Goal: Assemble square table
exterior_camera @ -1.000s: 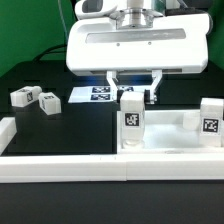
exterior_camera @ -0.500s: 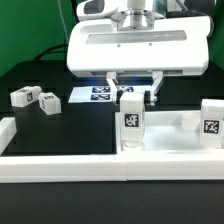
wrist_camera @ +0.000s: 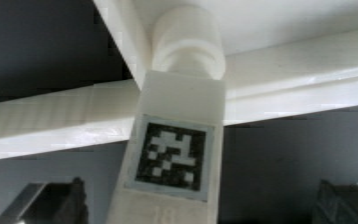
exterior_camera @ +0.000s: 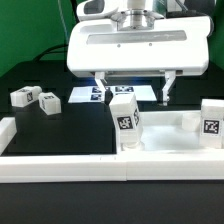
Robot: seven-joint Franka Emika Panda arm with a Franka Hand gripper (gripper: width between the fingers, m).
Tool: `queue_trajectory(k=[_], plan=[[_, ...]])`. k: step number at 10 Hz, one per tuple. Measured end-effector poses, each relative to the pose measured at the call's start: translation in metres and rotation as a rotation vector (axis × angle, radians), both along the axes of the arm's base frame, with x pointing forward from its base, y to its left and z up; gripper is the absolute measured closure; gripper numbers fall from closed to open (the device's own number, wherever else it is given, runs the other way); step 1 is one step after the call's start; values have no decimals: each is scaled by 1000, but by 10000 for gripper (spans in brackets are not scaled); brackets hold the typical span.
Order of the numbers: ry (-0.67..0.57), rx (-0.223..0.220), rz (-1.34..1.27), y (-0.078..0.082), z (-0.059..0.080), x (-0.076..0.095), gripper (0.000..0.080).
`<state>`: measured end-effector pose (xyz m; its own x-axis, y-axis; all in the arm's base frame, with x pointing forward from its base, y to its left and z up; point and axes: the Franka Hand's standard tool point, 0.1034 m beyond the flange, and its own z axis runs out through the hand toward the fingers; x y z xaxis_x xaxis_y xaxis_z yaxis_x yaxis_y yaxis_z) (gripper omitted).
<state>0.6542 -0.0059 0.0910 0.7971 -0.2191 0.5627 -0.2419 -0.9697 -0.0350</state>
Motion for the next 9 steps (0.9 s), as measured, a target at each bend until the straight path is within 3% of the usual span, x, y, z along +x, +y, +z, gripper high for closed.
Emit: queue_trajectory(k=[5,7,9], plan=[[21,-8,19,-2,0,0,150],[137,32,43,-16,25,11,150],[198,30,98,-13,26,14,150]])
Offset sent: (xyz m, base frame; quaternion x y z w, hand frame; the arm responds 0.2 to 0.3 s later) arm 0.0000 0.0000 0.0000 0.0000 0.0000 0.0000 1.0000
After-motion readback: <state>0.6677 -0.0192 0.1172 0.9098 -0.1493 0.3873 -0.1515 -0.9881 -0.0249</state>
